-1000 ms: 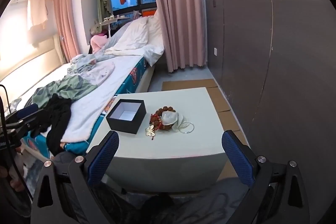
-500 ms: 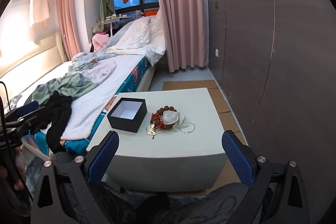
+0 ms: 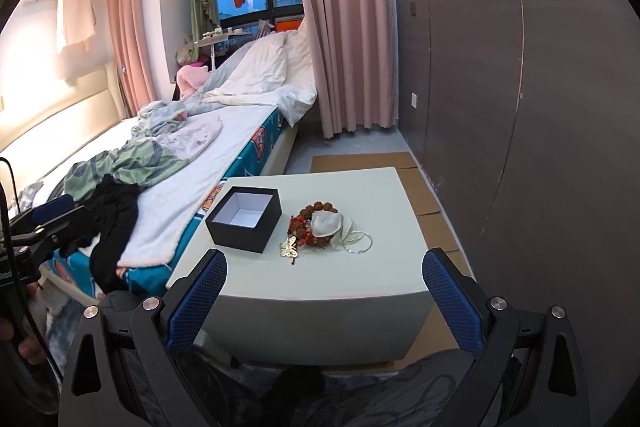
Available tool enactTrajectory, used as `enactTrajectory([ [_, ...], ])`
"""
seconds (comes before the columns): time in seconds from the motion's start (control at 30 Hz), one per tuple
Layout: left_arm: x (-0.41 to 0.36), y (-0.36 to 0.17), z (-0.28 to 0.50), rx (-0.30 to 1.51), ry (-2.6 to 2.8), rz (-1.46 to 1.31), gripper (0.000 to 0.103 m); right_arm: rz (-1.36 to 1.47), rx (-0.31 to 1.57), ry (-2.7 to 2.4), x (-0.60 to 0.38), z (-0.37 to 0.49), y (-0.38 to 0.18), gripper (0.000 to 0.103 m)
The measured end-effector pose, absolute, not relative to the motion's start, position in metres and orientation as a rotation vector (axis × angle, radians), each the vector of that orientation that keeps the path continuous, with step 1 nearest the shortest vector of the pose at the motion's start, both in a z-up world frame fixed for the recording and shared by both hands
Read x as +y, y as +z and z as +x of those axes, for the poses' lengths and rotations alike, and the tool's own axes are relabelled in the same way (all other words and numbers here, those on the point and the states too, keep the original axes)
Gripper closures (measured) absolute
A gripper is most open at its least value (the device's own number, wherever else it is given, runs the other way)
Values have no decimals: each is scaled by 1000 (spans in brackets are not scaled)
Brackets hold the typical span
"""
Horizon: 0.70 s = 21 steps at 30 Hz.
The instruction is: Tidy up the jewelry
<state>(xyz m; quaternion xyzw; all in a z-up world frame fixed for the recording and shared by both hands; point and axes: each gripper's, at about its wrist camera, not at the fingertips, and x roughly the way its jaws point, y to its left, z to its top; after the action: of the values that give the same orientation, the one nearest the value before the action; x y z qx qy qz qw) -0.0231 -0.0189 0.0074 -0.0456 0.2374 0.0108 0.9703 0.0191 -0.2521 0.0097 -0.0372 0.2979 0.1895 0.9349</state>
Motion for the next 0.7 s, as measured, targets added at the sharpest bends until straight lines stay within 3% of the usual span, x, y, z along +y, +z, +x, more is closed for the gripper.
enactTrajectory([
  [0.7,-22,6,-26,475,23,-89,3,-59,597,402,-250,13,13,5],
])
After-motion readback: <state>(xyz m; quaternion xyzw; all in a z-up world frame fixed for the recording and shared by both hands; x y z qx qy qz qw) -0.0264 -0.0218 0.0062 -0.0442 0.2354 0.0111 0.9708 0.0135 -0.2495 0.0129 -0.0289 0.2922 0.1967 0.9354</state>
